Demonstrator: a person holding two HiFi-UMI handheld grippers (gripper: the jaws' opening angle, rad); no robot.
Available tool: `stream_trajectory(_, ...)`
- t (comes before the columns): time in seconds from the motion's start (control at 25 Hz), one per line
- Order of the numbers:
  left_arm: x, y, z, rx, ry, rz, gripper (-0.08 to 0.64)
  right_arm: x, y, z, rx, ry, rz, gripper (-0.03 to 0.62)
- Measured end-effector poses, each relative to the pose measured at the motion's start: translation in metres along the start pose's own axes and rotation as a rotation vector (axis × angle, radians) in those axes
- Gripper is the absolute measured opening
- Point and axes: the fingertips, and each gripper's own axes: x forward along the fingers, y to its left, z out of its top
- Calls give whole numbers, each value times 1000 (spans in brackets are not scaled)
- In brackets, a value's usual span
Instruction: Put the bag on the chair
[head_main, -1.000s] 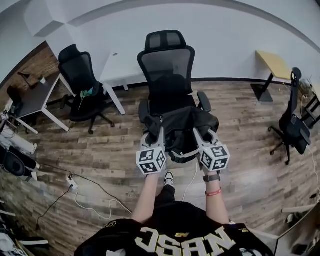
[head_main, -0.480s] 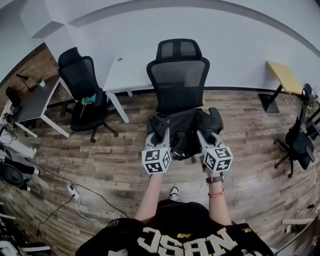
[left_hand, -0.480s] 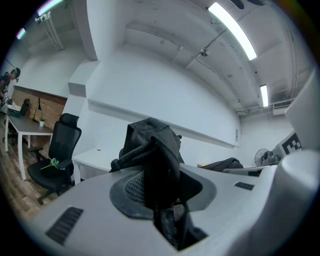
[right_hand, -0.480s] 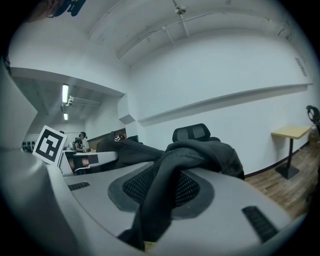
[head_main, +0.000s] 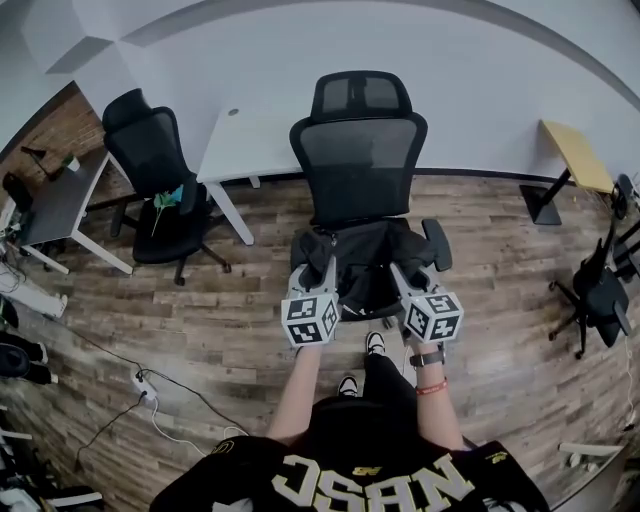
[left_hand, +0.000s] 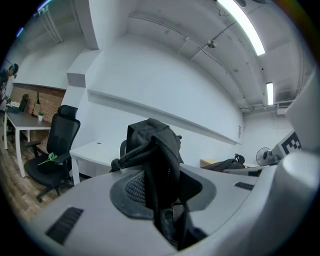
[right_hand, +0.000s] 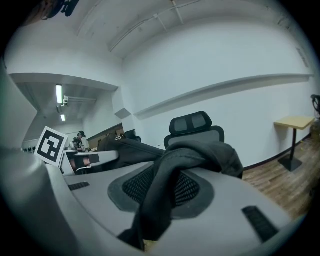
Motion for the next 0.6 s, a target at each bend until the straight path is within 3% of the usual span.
stream_trajectory(0.6,147,58,-22,-18,107,124,123,165,-84,10,83,128,92,97)
